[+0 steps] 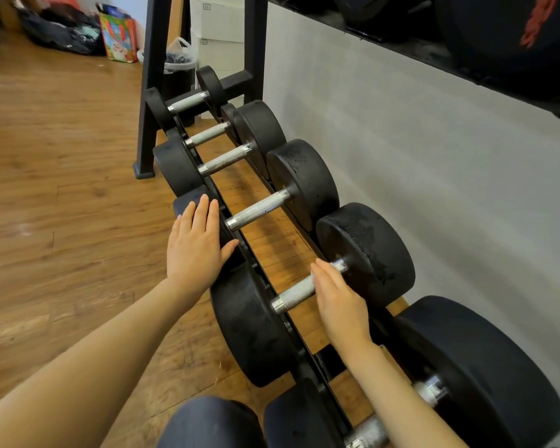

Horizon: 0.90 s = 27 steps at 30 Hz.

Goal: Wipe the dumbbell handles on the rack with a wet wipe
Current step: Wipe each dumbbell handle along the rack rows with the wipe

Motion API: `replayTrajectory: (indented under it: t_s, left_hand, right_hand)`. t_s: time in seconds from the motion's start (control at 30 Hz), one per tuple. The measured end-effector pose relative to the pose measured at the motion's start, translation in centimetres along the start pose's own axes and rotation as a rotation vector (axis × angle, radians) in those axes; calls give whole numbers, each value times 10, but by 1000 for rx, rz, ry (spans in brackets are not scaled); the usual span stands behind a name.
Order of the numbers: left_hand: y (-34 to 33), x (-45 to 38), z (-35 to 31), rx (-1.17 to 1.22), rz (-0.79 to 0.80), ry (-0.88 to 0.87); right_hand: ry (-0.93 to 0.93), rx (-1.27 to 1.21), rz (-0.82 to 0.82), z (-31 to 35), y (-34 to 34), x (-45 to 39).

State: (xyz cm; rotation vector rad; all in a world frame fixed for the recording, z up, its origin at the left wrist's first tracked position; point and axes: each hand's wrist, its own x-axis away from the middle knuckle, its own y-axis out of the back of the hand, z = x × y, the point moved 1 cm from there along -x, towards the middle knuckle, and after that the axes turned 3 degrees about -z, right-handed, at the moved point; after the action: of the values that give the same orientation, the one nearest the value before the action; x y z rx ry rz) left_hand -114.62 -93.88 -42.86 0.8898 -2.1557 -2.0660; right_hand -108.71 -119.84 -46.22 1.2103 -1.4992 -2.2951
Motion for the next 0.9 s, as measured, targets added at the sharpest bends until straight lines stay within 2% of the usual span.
replayTrajectory:
  t_s: [0.1,0.27,0.4,0.5,0.7,0.8,0.83,0.9]
  left_hand:
    - [1,1,1,-7,0,-11]
    - [0,1,0,-4,-8,-13]
    - [0,1,2,1,-8,-25]
    - [0,2,4,-1,-7,-30]
    - [-2,2,5,9,-21,-38]
    - [-2,3,6,15,-32,-41]
    - [-2,3,6,17,-36,-42]
    - [-2,3,6,22,-41,-45]
  right_hand:
    - [-142,12,-18,-1,4,-6]
    - [-28,23,49,-2,6,-8]
    - [-168,19,47,2,9,-16]
    - [-119,26,107,8,8,-11]
    - [-181,-25,51,2,9,-6]
    - [-85,-31,62,8,1,4]
    - [-99,-25,46,8,1,5]
    - [-245,-65,-9,9,7,1]
